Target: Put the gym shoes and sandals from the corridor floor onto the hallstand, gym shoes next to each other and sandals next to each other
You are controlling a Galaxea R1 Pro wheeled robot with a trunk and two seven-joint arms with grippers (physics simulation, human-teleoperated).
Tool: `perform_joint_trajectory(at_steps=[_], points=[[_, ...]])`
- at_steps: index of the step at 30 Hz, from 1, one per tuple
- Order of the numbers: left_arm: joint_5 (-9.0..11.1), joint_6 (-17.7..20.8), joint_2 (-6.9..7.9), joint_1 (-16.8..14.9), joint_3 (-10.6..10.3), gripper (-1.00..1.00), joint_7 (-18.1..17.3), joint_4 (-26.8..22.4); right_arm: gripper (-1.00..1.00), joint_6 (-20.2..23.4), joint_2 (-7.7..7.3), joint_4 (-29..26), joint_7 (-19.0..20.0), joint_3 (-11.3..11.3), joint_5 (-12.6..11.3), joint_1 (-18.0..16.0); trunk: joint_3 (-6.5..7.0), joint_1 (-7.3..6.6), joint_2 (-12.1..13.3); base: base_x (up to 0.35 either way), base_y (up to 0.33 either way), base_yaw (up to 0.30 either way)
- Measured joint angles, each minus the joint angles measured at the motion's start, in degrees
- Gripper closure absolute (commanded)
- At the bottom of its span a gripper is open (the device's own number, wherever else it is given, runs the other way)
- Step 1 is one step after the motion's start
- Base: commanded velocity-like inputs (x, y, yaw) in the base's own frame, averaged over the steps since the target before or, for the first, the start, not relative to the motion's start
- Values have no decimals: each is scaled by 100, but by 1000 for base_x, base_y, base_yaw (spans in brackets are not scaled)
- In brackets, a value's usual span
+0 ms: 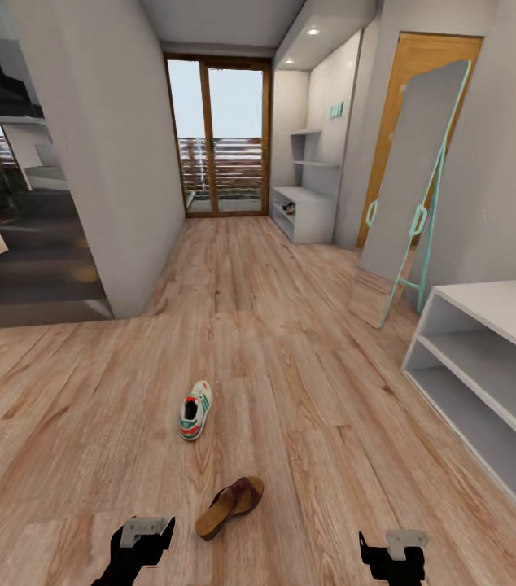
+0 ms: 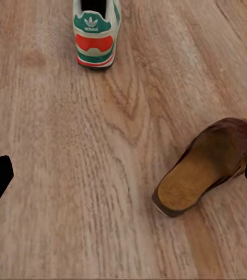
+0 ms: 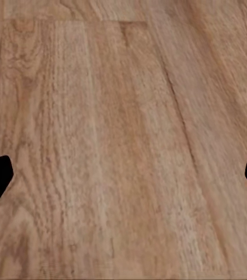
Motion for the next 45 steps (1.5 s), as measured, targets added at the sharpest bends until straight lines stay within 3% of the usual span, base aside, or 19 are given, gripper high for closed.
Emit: perform_joint_trajectory(at_steps=[4, 6, 7, 10, 11, 12, 13, 15, 17, 19, 24, 37, 45], points=[[-42, 3, 7, -1, 0, -100, 0, 0, -100, 5, -2, -5, 1, -6, 0, 0, 0, 0, 0, 214, 247, -1], [-176, 3, 23, -4, 0, -100, -1, -1, -100, 14, -3, -19, 1, -13, -2, -2, 0, 1, 0, 106, 115, 0], [-464, 5, 44, -10, 5, -100, 4, -6, -100, 73, -4, -173, 6, -21, -5, -9, 0, 2, 0, 57, 62, 0], [-946, 31, 50, -33, 12, -100, 16, -29, -100, 416, 0, -715, 7, -11, -6, -17, 0, 2, 0, 28, 31, 0], [-1139, 88, 43, -105, 17, -100, 20, -50, -100, 763, 16, -1118, 45, -4, -6, -20, 1, 2, 0, 8, 8, 0], [-1373, 321, 33, -310, 20, -100, 21, -72, -100, 1483, 44, -1828, 259, 10, -10, -23, 1, 2, 0, 5, 5, 0], [-1440, 528, 33, -454, 20, -100, 13, -74, -100, 1857, 57, -2277, 477, 5, -12, -25, 1, 2, 0, 4, 4, 0], [-1481, 774, 37, -589, 19, -100, -16, -74, -100, 2197, 66, -2635, 720, 13, -13, -21, 0, 2, 0, 2, 3, 0], [-1515, 1389, 32, -897, 19, -100, -215, -75, -100, 2796, 70, -3382, 1365, 12, -16, -20, 1, 2, 0, 1, 1, 0], [-1522, 1646, 33, -1033, 20, -100, -392, -75, -100, 2987, 72, -3710, 1693, -1, -17, -22, 1, 2, 0, 0, 0, 0], [-1530, 1884, 44, -1169, 17, -100, -757, -47, -100, 3150, 39, -4017, 2056, -3, -2, -20, 0, 2, 0, 0, 0, 0], [-1523, 1901, 35, -1134, 20, -100, -811, 2, -100, 3177, -19, -4053, 2109, -6, 10, -19, 0, -1, 0, 195, 0, -5], [-1534, 1882, 34, -1127, 13, -100, -814, 6, -100, 3187, -23, -4062, 2104, -1, 3, -17, 0, 1, 0, 261, 23, -230]])
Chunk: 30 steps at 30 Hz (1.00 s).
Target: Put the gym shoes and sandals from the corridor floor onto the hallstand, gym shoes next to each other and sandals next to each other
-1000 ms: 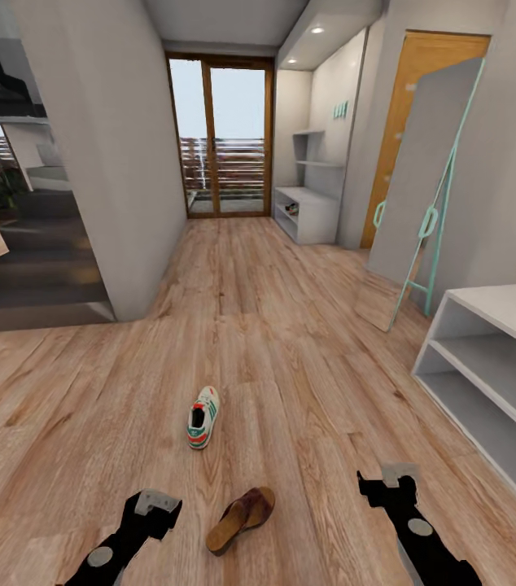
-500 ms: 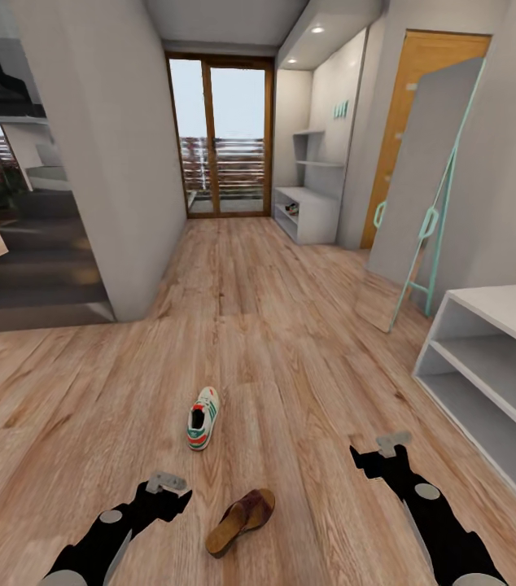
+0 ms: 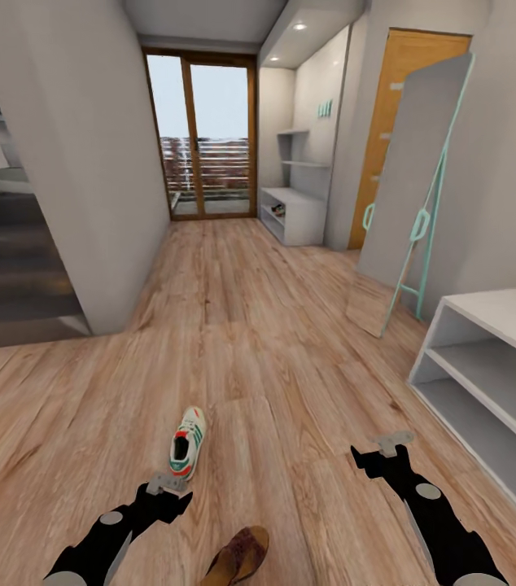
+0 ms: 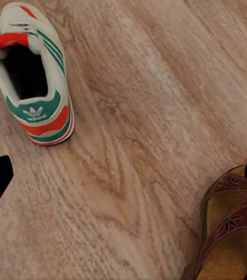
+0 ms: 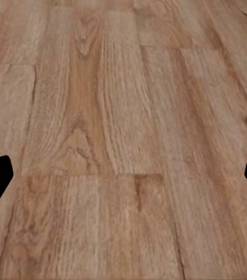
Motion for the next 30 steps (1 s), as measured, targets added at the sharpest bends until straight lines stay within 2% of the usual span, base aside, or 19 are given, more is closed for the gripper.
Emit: perform_joint_trajectory(at_steps=[8, 12, 16, 18, 30], points=[[-54, 49, 6, -3, -62, -100, -76, -7, -100, 8, 9, -11, 0, 1, 0, -1, 0, 1, 0, 22, 3, -93], [-99, 91, 14, -16, -212, -100, -163, -10, -100, 9, 9, -27, 0, -1, 1, -1, -53, 67, -119, 2, 0, -9], [-130, 264, 18, -29, -432, -100, -202, -7, -100, 9, 9, -35, -7, -7, -1, -1, -135, 155, -279, 1, 0, -2], [-138, 364, 19, -31, -473, -100, -206, -5, -100, 9, 9, -37, -8, -8, -4, -1, -184, 199, -359, 0, 0, 0], [-152, 502, 26, -43, -514, -100, -222, -2, -100, 9, 9, -39, -9, -9, -8, -2, -551, 250, -415, 0, 0, 0]])
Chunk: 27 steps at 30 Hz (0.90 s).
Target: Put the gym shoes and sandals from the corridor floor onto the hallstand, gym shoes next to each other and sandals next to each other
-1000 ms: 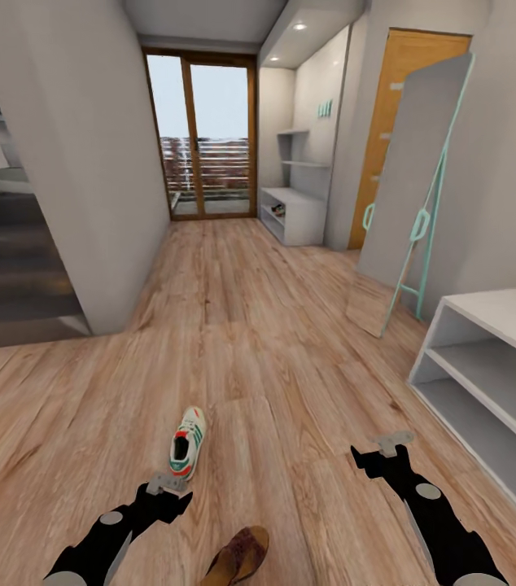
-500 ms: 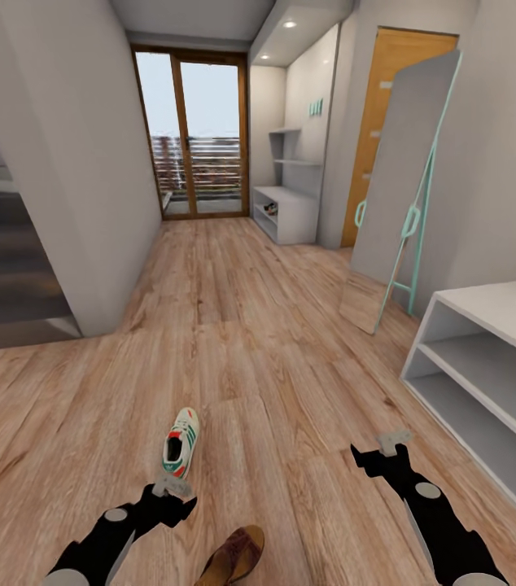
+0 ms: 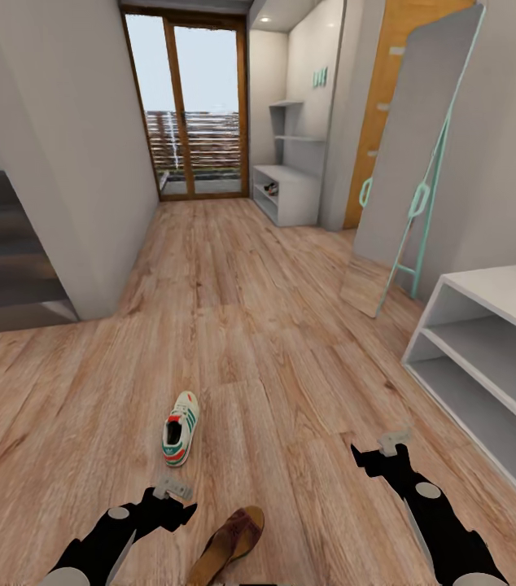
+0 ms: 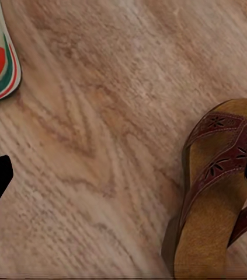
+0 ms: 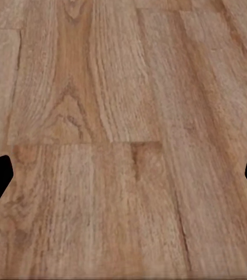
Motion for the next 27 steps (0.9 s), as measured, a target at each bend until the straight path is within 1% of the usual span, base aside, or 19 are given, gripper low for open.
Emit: perform_joint_trajectory(at_steps=[11, 16, 19, 20, 27], points=[[-2, 6, 3, -1, -14, -100, -1, 0, -100, 0, 0, -1, 0, 1, 0, 0, -344, 28, -15, 0, 0, 0], [-94, 5, -3, -1, -36, -100, -1, 6, -100, 0, 0, 0, 0, 4, 0, 0, -501, 41, -22, 0, 0, 0], [-200, 8, -8, -1, -107, -100, -8, 8, -100, 0, 0, -3, 0, 6, 0, 0, -595, 49, -26, 0, 0, 0], [-335, 22, -20, -7, -288, -100, -120, 10, -100, 0, 0, -3, 0, 6, 0, 0, -626, 52, -27, 0, 0, 0], [-387, 32, -6, -16, -498, -100, -321, 10, -100, 0, 2, -1, 0, 8, 0, 0, -845, 70, -36, 0, 0, 0]])
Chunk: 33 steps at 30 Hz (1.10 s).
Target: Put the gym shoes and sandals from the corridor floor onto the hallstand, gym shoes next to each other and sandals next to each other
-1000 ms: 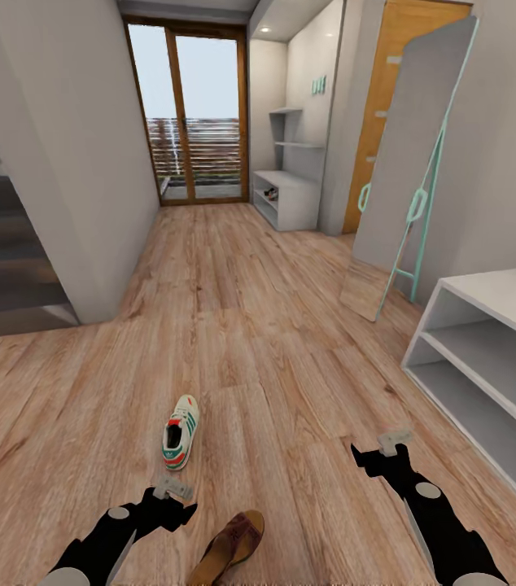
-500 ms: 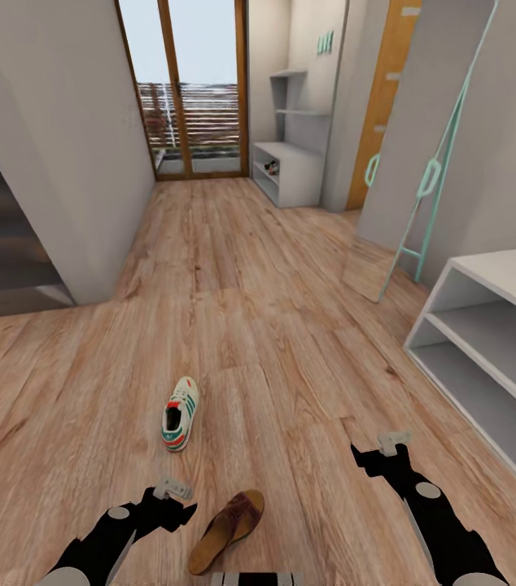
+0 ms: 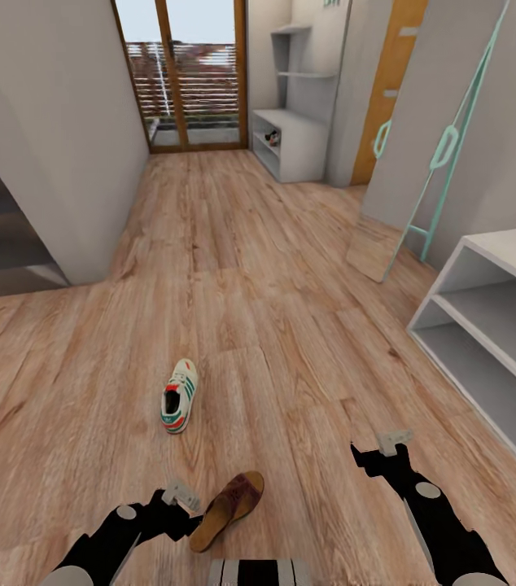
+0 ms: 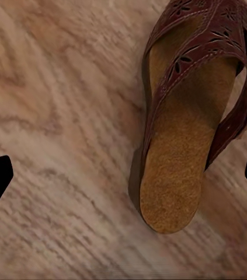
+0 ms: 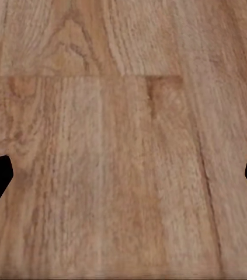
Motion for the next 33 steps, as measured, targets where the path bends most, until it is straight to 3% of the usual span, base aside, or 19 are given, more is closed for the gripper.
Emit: perform_joint_trajectory(at_steps=[15, 26, 30, 33], points=[[-36, 129, 19, -28, -108, -100, -46, -25, -100, 0, 7, -1, 0, 0, 0, 0, -470, 39, -20, 0, 0, 0], [-272, 292, 1, -42, -102, -100, -50, -87, -100, 1, 7, -6, 0, -5, 0, 0, -811, 67, -35, 0, 0, 0], [-286, 299, -8, -105, -103, -100, -51, -157, -100, 7, 0, -39, 0, -19, -7, -1, -826, 66, -35, 0, 0, 0], [-293, 335, -2, -222, -103, -100, -48, -200, -100, 90, 0, -423, 1, -26, -9, -2, -828, 66, -35, 0, 0, 0]])
